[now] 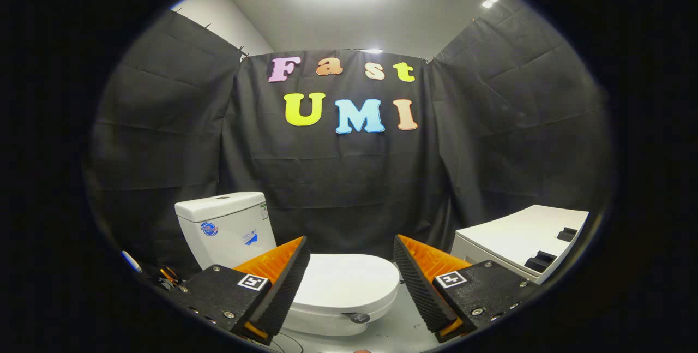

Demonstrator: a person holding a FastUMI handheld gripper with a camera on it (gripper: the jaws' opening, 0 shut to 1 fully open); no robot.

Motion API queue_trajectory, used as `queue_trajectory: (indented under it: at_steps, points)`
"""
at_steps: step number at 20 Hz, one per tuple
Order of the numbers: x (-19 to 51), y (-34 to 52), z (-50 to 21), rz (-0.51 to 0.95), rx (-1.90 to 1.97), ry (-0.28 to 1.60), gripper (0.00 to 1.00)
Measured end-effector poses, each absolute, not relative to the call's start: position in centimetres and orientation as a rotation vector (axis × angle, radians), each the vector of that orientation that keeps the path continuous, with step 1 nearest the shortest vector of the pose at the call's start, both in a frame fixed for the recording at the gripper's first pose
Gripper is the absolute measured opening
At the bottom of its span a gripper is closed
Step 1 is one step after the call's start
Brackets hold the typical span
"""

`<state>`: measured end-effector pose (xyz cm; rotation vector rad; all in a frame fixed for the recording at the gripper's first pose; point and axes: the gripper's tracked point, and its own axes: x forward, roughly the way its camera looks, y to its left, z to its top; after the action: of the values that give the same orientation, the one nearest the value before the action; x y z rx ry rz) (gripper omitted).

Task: Open the toilet lid.

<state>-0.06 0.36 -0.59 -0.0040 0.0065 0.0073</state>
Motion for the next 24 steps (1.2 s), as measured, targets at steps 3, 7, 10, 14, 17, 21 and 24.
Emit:
queue_trajectory:
  at_steps: [3, 7, 10, 14, 17, 21, 24]
  points:
    - [-0.1, 0.5, -0.7, 0.009, -0.001, 0.006, 0.95]
    - [-0.1, 1.0, -0.7, 0.022, 0.01, -0.001, 0.95]
    - [0.8, 1.0, -0.4, 0.023, 0.028, -0.016, 0.95]
    - [3.5, 1.4, 1.0, 0.019, 0.078, -0.037, 0.95]
    - [4.7, 1.7, 1.4, 0.026, 0.147, -0.049, 0.95]
    - [5.6, 1.0, -1.1, 0.018, 0.217, -0.017, 0.95]
    - [6.3, 0.5, -4.1, 0.022, 0.262, 0.033, 0.95]
